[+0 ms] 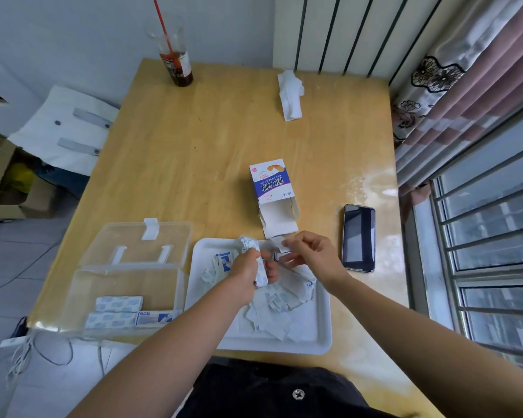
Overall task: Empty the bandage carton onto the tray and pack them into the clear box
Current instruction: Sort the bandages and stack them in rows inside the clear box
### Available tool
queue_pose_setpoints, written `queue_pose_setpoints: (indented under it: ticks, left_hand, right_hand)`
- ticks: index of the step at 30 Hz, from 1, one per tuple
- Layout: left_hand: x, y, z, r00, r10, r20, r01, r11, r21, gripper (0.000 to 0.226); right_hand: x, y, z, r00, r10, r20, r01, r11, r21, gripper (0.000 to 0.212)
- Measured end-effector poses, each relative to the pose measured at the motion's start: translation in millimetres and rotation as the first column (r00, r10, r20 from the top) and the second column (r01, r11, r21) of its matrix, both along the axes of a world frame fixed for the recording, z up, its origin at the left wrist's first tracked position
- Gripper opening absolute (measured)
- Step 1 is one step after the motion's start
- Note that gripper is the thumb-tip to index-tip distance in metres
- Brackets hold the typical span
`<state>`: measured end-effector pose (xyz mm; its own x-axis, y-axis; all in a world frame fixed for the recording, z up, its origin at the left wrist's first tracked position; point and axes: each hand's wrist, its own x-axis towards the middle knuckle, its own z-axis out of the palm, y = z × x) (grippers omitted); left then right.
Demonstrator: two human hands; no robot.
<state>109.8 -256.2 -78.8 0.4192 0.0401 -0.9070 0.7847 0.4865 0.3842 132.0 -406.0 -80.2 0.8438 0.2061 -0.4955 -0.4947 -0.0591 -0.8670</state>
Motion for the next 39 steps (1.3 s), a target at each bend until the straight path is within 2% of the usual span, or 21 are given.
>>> queue_pose_setpoints:
  ticks: [2,6,8,11,12,15,18,21,24,26,28,29,30,32,34,36,39]
  left_hand:
    - [-5,4,3,0.999,-0.039,0.035,0.039,0.999,-0.013,0.031]
    - [-14,10,2,0.994,-0.016,0.106,0.027,0.994,-0.106,0.042]
    - [-17,11,4,0.989,-0.047,0.140,0.066,0.989,-0.132,0.046]
    - [-23,10,13,0.979,-0.019,0.203,0.056,0.982,-0.179,0.021]
    - [-24,9,13,0.978,0.019,0.208,0.022,0.981,-0.194,0.022]
    - [-31,10,14,0.975,0.099,0.197,-0.053,0.972,-0.229,0.047]
    - [-37,13,6,0.976,0.084,0.203,-0.049,0.984,-0.169,0.034]
    - [-43,16,4,0.972,0.031,0.233,-0.004,0.993,-0.118,0.035]
    - [-53,20,9,0.959,-0.101,0.265,0.117,0.992,-0.045,0.032]
    - [-60,29,11,0.916,-0.226,0.330,0.204,0.974,0.101,0.026]
    - [-69,44,4,0.843,-0.392,0.369,0.274,0.902,0.333,0.019]
    - [-75,54,0,0.796,-0.488,0.358,0.308,0.836,0.454,0.015]
    - [-79,62,-5,0.733,-0.598,0.324,0.355,0.743,0.568,0.013]
    - [-86,72,-11,0.562,-0.806,0.184,0.468,0.494,0.733,0.016]
    - [-93,73,-15,0.441,-0.895,0.064,0.517,0.312,0.797,0.019]
    - [-99,68,-19,0.409,-0.912,-0.001,0.522,0.233,0.821,0.018]
    - [-107,64,-26,0.385,-0.920,-0.077,0.536,0.155,0.830,0.014]
  right_hand:
    - [-8,1,-1,1.000,0.003,-0.020,-0.002,0.999,0.047,0.008]
    - [-15,8,5,0.993,0.074,-0.090,-0.064,0.993,0.102,0.025]
    - [-22,15,9,0.980,0.148,-0.136,-0.133,0.985,0.110,0.022]
    - [-29,29,10,0.970,0.175,-0.170,-0.169,0.984,0.046,0.012]
    - [-31,32,10,0.972,0.160,-0.175,-0.160,0.987,0.015,0.013]
    - [-36,39,10,0.973,0.144,-0.178,-0.154,0.987,-0.044,0.016]
    - [-43,43,11,0.971,0.174,-0.163,-0.194,0.974,-0.118,0.020]
    - [-48,42,10,0.952,0.236,-0.193,-0.274,0.941,-0.198,0.030]
    - [-52,38,11,0.915,0.355,-0.193,-0.380,0.917,-0.116,0.017]
    - [-55,33,11,0.905,0.409,-0.117,-0.424,0.887,-0.183,0.021]
    - [-61,27,7,0.874,0.486,-0.013,-0.452,0.802,-0.390,0.028]
    - [-66,24,4,0.843,0.537,0.026,-0.460,0.745,-0.482,0.027]
    - [-70,22,1,0.803,0.594,0.054,-0.467,0.683,-0.562,0.024]
    - [-81,20,-4,0.701,0.709,0.073,-0.474,0.541,-0.695,0.018]
    - [-92,23,-12,0.619,0.781,0.084,-0.449,0.440,-0.778,0.011]
    - [-101,25,-19,0.594,0.800,0.090,-0.415,0.400,-0.817,0.005]
    - [-110,21,-27,0.632,0.774,0.041,-0.420,0.386,-0.821,0.018]
